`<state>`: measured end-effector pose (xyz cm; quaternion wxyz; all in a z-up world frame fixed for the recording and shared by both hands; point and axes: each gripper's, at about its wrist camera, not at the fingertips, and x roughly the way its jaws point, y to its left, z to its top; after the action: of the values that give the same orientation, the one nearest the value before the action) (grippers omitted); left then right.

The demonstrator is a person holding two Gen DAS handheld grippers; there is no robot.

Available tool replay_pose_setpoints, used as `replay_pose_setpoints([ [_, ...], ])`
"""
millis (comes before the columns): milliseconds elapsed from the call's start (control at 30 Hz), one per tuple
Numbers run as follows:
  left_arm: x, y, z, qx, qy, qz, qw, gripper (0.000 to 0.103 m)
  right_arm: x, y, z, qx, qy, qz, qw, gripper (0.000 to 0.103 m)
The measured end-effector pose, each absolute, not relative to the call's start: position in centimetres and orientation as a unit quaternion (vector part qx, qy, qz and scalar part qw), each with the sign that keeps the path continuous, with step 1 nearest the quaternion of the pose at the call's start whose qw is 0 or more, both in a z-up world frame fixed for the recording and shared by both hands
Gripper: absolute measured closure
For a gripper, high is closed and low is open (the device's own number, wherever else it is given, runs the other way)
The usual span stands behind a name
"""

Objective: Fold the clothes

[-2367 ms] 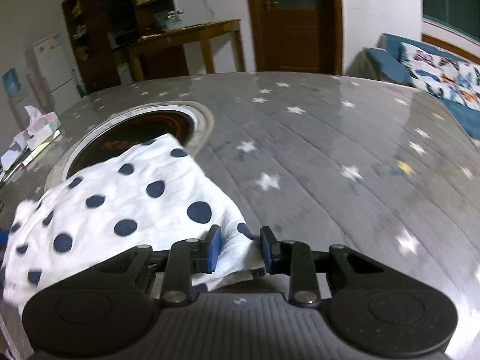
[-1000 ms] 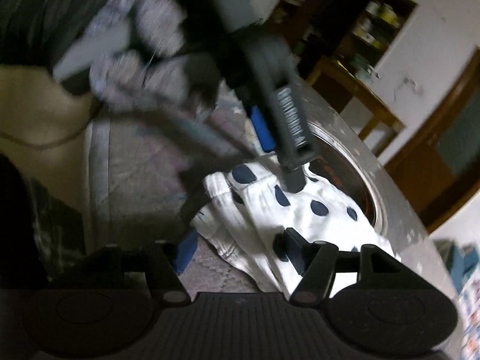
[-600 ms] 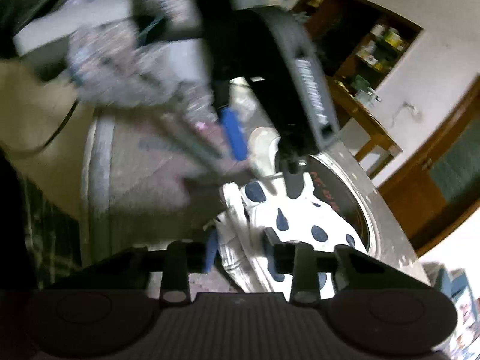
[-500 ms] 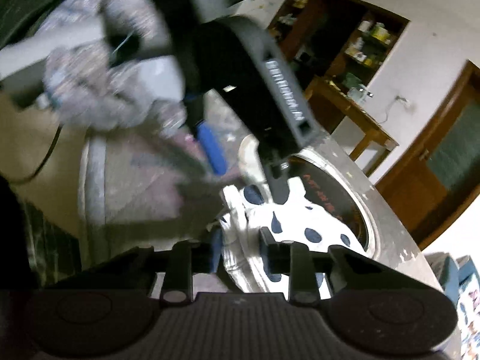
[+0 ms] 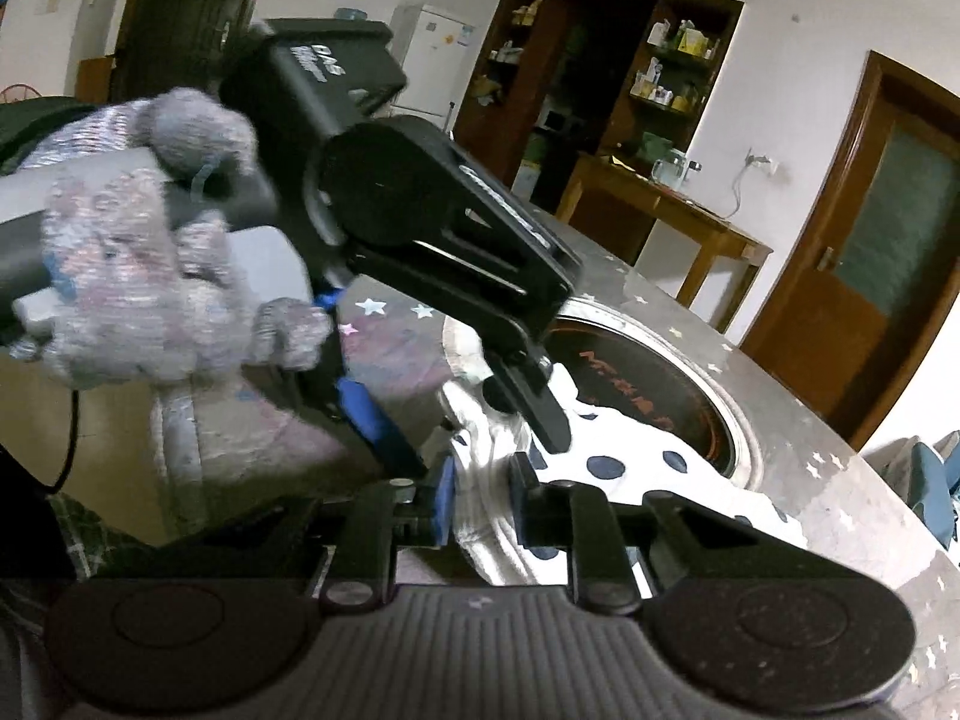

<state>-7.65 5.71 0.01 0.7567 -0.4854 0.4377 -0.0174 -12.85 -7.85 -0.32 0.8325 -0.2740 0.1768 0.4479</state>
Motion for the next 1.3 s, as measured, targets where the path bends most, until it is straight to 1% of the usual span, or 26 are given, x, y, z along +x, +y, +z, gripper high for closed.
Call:
replay_pose_setpoints([
  [33, -7.4, 5.8, -0.1, -0.487, 0.438, -0.016, 0.756, 0.040, -12.7, -7.9, -0.2, -0.272, 0.178, 0.449, 0.833, 0.085],
  [100, -6.9, 6.1, -0.5, -0.487, 0.438, -0.015, 0.756, 0.061, -12.7, -7.9, -0.2, -0.268, 0.182, 0.450, 0.832, 0.085],
  [200, -6.3, 6.4, -1.0, -0.483, 0.441, -0.017, 0.757, 0.072, -12.6, -8.2, -0.3, -0.259, 0.192, 0.452, 0.832, 0.083],
  [267, -6.1, 6.5, -1.2, -0.477, 0.440, -0.019, 0.760, 0.074, -12.3, -8.7, -0.1, -0.243, 0.204, 0.456, 0.832, 0.075],
  [433, -5.7, 6.7, -1.2, -0.468, 0.435, -0.024, 0.769, 0.075, -10.1, -11.5, 1.6, -0.158, 0.232, 0.448, 0.849, 0.075],
  [633, -5.6, 6.2, -0.9, -0.444, 0.429, -0.027, 0.786, 0.075, -5.0, -12.4, 2.0, -0.108, 0.258, 0.390, 0.877, 0.074],
  [833, -6.1, 6.2, -1.1, -0.439, 0.426, -0.031, 0.790, 0.075, -0.5, -11.0, 0.3, -0.089, 0.289, 0.376, 0.876, 0.073],
  [900, -6.2, 6.3, -1.1, -0.440, 0.425, -0.033, 0.790, 0.075, 1.0, -10.7, -0.4, -0.100, 0.293, 0.365, 0.878, 0.073],
  [1067, -6.0, 6.6, -1.3, -0.445, 0.422, -0.035, 0.789, 0.075, 4.1, -12.6, -1.8, -0.106, 0.317, 0.308, 0.891, 0.073],
  [1300, -4.5, 6.2, -0.9, -0.426, 0.425, -0.039, 0.798, 0.075, 5.0, -16.9, -2.4, -0.100, 0.328, 0.230, 0.911, 0.073],
])
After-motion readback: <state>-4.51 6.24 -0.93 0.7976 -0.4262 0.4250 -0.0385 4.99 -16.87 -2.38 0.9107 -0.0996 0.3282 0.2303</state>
